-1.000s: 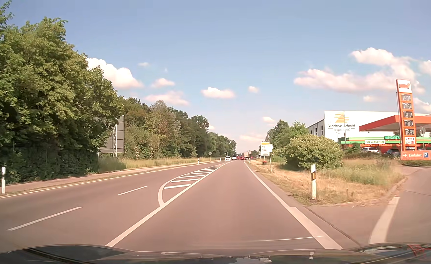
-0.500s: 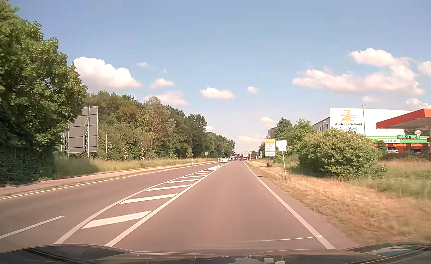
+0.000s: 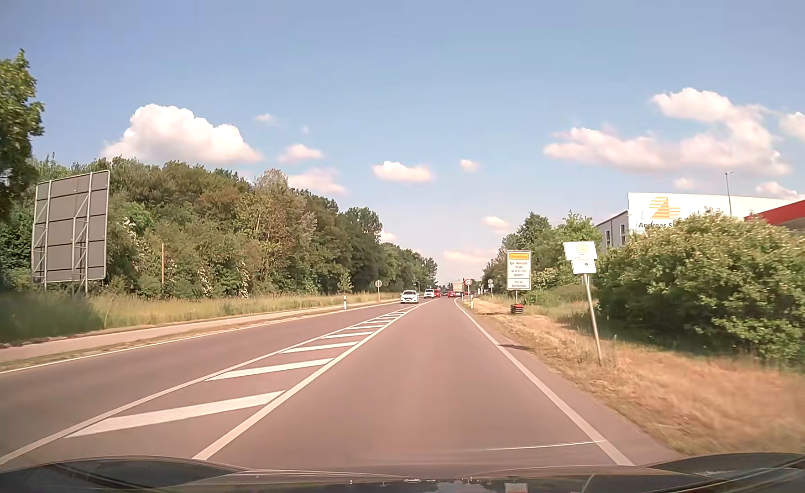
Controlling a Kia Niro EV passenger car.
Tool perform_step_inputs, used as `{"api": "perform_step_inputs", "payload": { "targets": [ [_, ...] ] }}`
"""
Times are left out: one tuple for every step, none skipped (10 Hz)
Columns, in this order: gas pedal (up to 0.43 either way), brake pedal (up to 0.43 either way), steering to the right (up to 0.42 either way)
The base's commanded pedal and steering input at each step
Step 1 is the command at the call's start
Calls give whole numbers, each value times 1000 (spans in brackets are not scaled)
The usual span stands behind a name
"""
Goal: Follow the waypoints while adhering to traffic rules and regulations
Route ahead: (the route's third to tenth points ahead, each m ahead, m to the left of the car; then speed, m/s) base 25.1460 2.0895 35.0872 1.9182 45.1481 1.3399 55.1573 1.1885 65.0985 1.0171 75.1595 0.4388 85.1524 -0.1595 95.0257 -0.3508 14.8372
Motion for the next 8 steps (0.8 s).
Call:
{"api": "perform_step_inputs", "payload": {
  "targets": [
    [209, 12, 2],
    [209, 12, 3],
    [197, 12, 3],
    [189, 12, 3],
    [189, 12, 2],
    [169, 12, 1],
    [150, 12, 2],
    [138, 12, 1]
  ]
}}
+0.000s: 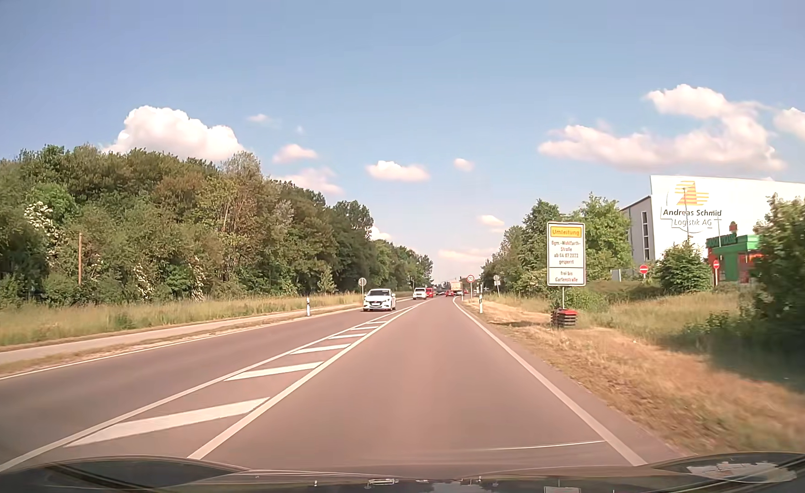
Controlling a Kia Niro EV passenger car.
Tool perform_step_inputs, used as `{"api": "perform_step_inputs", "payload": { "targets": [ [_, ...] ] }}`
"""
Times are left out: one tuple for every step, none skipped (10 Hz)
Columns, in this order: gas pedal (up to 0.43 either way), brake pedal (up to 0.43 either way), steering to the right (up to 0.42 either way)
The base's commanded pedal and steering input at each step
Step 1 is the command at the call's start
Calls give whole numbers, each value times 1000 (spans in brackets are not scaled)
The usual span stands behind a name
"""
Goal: Follow the waypoints while adhering to traffic rules and regulations
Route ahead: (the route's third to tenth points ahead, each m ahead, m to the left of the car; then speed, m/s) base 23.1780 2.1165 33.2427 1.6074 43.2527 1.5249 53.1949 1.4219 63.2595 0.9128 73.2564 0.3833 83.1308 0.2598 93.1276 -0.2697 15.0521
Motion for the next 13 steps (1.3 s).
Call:
{"api": "perform_step_inputs", "payload": {
  "targets": [
    [138, 12, 1],
    [130, 12, 2],
    [87, 12, 2],
    [67, 12, 1],
    [67, 12, 2],
    [67, 12, 2],
    [59, 12, 2],
    [59, 12, 1],
    [59, 12, 1],
    [59, 12, 0],
    [59, 12, 0],
    [59, 12, 0],
    [59, 12, 0]
  ]
}}
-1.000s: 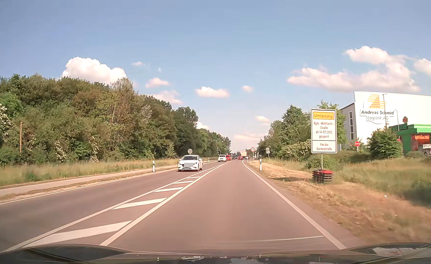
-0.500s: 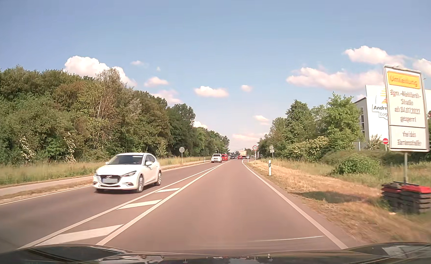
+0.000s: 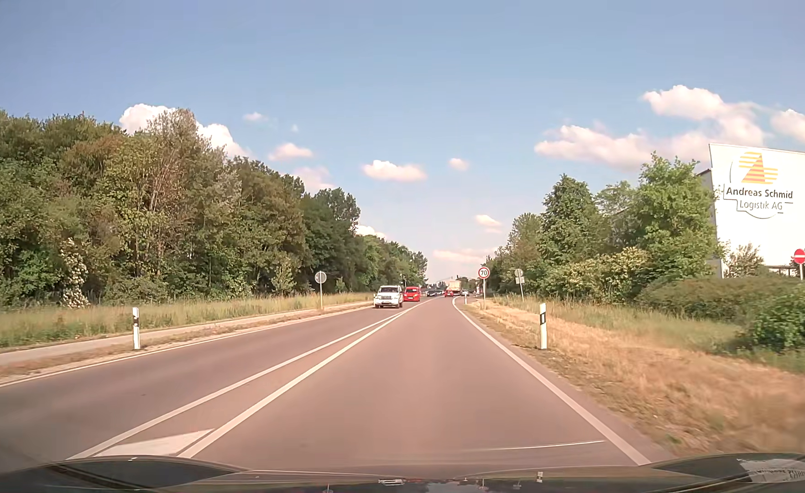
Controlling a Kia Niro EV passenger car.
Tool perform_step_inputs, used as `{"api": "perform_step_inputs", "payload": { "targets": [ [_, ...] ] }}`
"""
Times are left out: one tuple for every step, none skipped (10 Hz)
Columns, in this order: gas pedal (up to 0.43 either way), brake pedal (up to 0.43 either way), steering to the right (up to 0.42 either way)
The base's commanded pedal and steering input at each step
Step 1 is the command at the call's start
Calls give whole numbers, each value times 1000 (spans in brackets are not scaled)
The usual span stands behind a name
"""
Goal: Follow the waypoints while adhering to traffic rules and regulations
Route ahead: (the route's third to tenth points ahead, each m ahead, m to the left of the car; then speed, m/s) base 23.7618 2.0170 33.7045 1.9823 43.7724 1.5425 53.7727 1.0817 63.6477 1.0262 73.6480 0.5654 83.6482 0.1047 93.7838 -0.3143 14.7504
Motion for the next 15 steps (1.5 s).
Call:
{"api": "perform_step_inputs", "payload": {
  "targets": [
    [59, 12, 0],
    [47, 12, 0],
    [39, 12, 0],
    [20, 12, 0],
    [20, 12, 1],
    [8, 12, 0],
    [8, 12, 0],
    [8, 12, 0],
    [8, 12, 1],
    [8, 12, 2],
    [8, 12, 2],
    [8, 12, 1],
    [8, 12, 1],
    [8, 12, 1],
    [8, 12, 1]
  ]
}}
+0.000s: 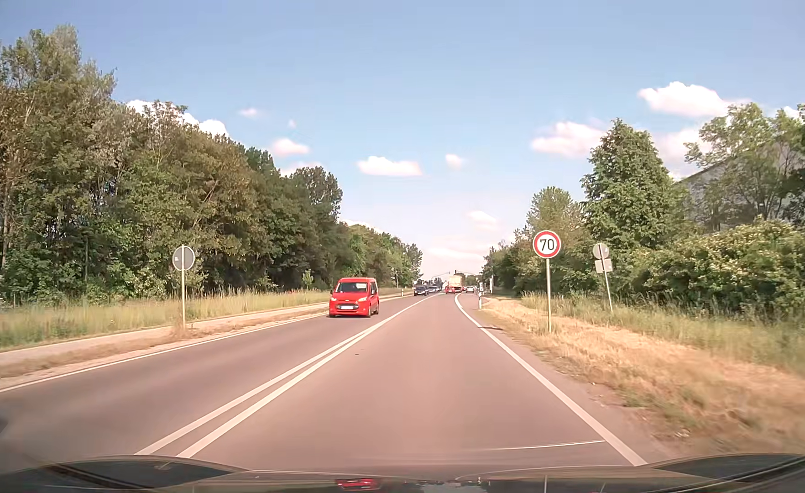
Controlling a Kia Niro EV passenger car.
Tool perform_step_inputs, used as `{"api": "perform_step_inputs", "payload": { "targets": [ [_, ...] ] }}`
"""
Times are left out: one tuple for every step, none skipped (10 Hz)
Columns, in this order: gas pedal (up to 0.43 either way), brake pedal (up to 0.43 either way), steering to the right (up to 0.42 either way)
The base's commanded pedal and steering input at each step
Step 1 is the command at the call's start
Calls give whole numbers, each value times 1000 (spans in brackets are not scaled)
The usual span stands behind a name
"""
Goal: Follow the waypoints while adhering to traffic rules and regulations
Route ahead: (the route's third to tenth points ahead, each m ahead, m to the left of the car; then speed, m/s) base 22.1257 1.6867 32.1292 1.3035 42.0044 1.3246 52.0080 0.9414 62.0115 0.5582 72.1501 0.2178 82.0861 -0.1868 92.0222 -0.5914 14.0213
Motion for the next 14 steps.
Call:
{"api": "perform_step_inputs", "payload": {
  "targets": [
    [8, 12, 1],
    [8, 12, 1],
    [8, 12, 1],
    [8, 12, 1],
    [28, 12, 0],
    [67, 12, 0],
    [79, 12, 1],
    [79, 12, 1],
    [67, 12, 0],
    [59, 12, 0],
    [59, 12, 0],
    [59, 12, 0],
    [67, 12, 0],
    [67, 12, 1]
  ]
}}
